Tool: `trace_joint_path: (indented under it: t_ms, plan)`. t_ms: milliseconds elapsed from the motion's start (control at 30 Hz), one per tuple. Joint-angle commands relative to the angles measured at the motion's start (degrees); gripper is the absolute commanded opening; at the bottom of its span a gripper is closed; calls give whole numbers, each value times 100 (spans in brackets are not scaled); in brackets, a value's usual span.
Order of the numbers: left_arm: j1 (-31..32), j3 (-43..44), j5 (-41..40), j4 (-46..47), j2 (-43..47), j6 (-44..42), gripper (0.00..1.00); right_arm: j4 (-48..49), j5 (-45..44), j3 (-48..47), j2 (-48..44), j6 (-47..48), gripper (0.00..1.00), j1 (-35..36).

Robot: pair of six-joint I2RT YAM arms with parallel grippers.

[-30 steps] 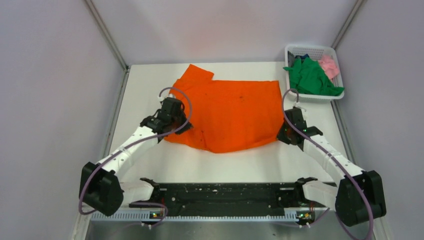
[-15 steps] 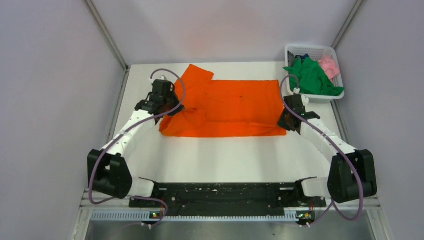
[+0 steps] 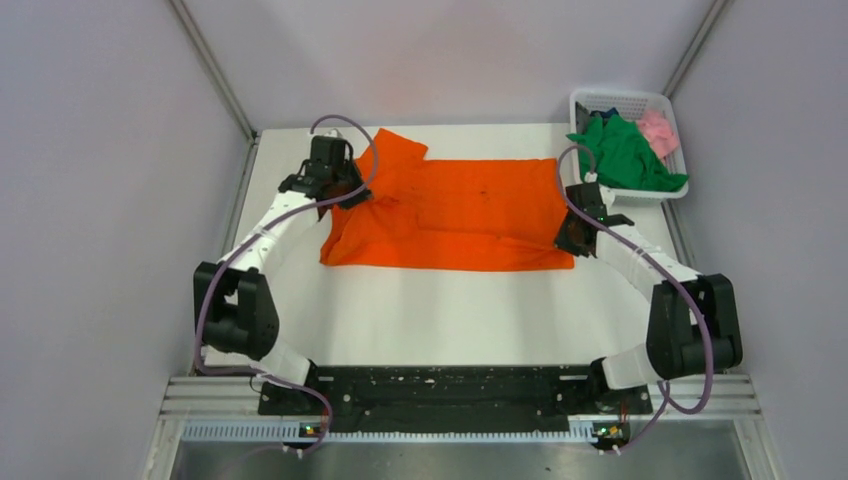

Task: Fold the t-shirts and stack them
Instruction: Fold the flattened tshirt in 1/3 of the way

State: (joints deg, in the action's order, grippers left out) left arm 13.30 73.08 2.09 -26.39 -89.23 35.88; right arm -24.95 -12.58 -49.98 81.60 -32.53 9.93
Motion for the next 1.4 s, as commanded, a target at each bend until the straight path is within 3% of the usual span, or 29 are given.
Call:
trace_joint_path:
  t_ms: [0, 200, 267, 300, 367, 400, 433, 467, 567, 633, 733, 867, 1033, 1233, 1367]
  plan:
    - [-102, 457, -116, 199, -345, -215, 0, 399, -75, -305, 194, 67, 0, -91]
    - [-245, 941, -2, 309, -1052, -311, 2, 682, 3, -538, 630, 75, 3, -186]
    - [-265, 1212, 46, 395, -1338, -406, 32, 741, 96, -727, 805, 195, 5, -229]
    - [-285, 1412, 30, 290, -1495, -396, 41, 708, 113, -873, 905, 230, 13, -265]
    - [-339, 1908, 109, -128, -1779, -393, 54, 520, 14, -1132, 956, 247, 52, -284]
    - [-363, 2115, 112, -322, -1839, -386, 62, 462, -53, -1218, 934, 245, 61, -286]
    - [-379, 2224, 92, -427, -1832, -374, 69, 402, -126, -1268, 869, 252, 69, -282]
    - [-381, 2240, 74, -468, -1784, -360, 84, 358, -176, -1277, 791, 269, 76, -282]
    - [-381, 1846, 274, -274, -1392, -308, 98, 336, -75, -1087, 408, 281, 79, -282]
    - [-371, 1330, 573, 70, -1093, -244, 99, 487, 400, -835, 134, 359, 83, -281]
    - [-372, 654, 1030, 512, -903, -60, 99, 1006, 1665, -350, -143, 565, 98, -267]
    - [-372, 292, 1527, 720, -1247, 146, 99, 1451, 2480, -134, 92, 677, 99, -52]
    - [-372, 556, 1955, 819, -1974, 203, 99, 1260, 2225, -534, 841, 728, 99, 10]
    - [-413, 396, 1453, 723, -2240, 170, 99, 1218, 1365, -850, 1678, 578, 99, -42]
    - [-476, 8, 1321, 716, -2195, 130, 99, 1159, 1293, -613, 1707, 428, 99, -36]
